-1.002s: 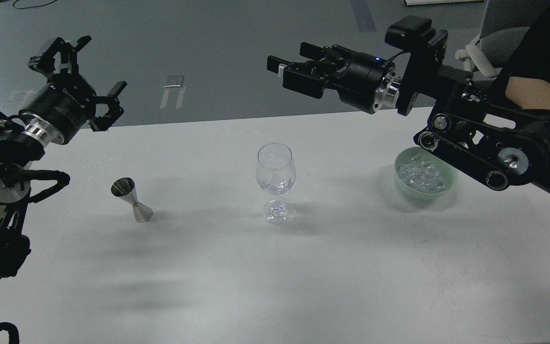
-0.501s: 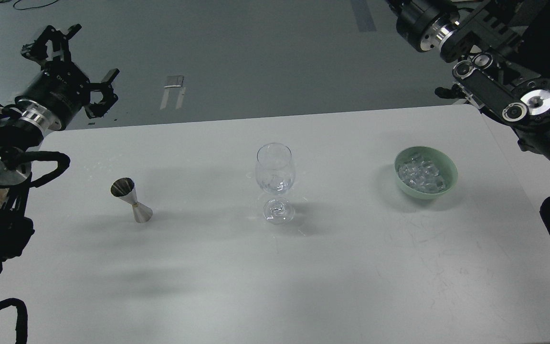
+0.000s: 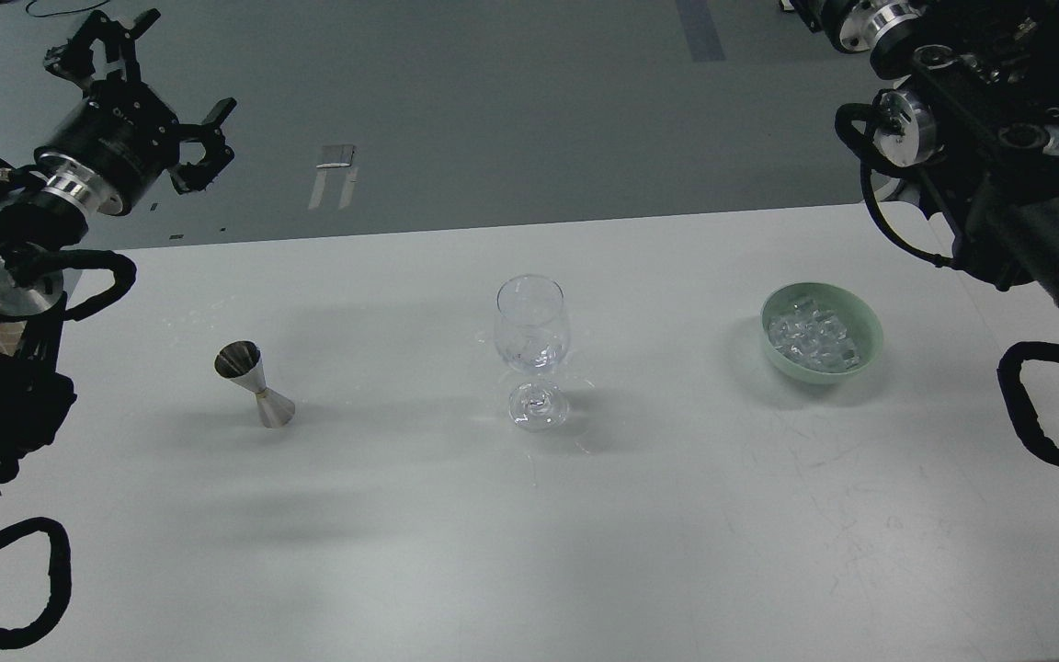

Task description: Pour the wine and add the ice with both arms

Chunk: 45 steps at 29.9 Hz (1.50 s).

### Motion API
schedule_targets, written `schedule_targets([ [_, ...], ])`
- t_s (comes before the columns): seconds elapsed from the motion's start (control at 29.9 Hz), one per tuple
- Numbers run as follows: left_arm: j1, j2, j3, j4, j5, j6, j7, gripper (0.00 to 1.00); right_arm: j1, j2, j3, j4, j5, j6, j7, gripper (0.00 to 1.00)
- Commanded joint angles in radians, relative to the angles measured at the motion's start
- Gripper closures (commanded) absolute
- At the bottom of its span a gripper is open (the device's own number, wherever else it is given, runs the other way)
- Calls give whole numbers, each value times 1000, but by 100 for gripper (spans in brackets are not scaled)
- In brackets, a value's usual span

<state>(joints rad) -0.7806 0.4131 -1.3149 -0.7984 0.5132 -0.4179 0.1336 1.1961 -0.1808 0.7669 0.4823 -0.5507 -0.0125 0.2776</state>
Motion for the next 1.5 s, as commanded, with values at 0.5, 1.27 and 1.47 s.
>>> schedule_targets([
  [0.5, -220, -37, 373, 219, -16, 134, -377, 1, -23, 49, 124, -76, 207, -18, 11, 2],
  [1.27, -206, -42, 373, 214, -183, -13, -382, 1, -75, 50, 244, -62, 209, 158, 42, 0],
  [1.47, -220, -88, 362, 275, -193, -12, -371, 1, -75, 58, 296, -60, 209, 166, 43, 0],
])
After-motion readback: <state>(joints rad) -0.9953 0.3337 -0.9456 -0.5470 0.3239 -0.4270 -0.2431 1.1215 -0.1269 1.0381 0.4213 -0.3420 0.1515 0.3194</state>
